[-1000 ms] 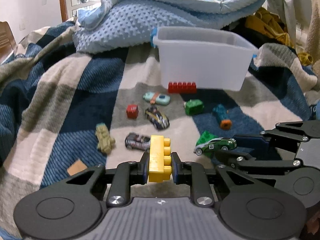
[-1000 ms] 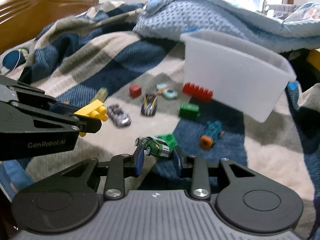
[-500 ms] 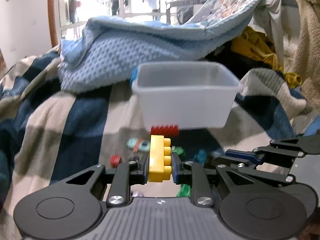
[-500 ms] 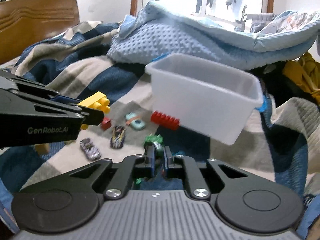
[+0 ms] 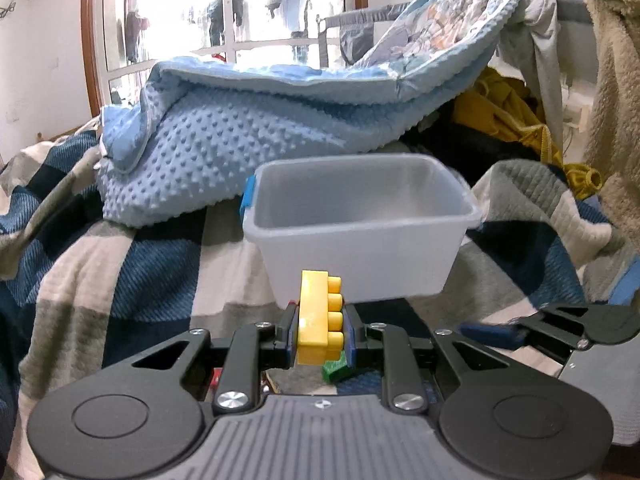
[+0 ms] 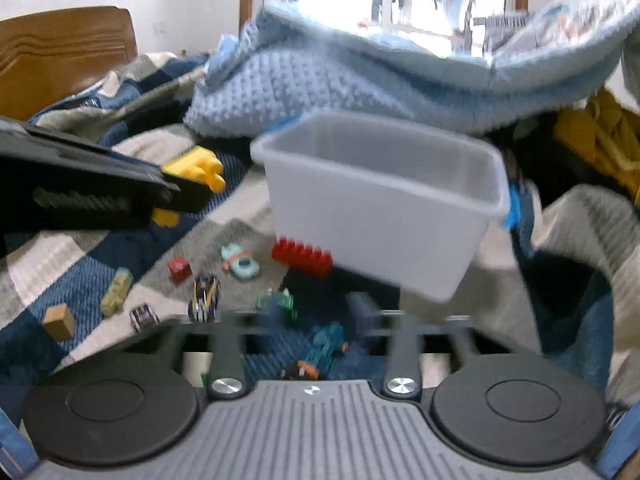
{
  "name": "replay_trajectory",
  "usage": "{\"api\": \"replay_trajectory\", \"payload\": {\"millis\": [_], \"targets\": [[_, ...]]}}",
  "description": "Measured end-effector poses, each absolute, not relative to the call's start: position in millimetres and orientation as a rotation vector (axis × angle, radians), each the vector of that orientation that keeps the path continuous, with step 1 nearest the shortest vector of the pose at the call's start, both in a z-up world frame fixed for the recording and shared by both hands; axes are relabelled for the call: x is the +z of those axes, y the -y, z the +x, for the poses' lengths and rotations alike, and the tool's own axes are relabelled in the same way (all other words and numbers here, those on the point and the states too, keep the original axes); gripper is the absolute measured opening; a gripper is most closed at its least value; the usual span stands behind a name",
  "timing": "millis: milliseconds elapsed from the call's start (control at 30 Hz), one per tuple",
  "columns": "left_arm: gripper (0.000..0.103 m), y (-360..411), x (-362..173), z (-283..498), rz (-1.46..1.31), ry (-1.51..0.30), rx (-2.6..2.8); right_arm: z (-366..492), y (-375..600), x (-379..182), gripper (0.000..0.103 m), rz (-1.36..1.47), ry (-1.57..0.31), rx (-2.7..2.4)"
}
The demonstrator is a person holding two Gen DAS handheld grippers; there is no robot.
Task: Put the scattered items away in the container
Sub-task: 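Carry the yellow brick and green-white car toward the white bin with both tools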
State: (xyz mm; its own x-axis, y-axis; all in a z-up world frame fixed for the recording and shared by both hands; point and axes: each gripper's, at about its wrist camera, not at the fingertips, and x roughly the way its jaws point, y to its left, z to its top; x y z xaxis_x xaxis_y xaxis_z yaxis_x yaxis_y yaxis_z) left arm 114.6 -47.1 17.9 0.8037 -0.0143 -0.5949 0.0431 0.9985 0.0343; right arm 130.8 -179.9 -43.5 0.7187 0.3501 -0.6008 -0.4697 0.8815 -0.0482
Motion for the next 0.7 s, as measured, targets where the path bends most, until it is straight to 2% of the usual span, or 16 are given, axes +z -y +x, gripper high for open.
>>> {"api": "replay_trajectory", "payload": {"millis": [333, 567, 667, 700], "targets": [[0.026, 43, -18, 100, 0.031, -0.709, -0.039, 111, 189, -111, 0.055, -0.199, -0.75, 0.469], [0.026, 42, -25, 103, 0.016, -0.724, -0.04, 131, 179, -114, 0.054, -0.131, -0.776, 0.479], [0.026, 40, -28, 105, 0.012, -0.731, -0.029, 143, 170, -119, 0.04, -0.134, -0.809, 0.483], [0.027, 39, -31, 105, 0.013, -0.737, -0.021, 144, 169, -121, 0.032, -0.133, -0.82, 0.49]]}}
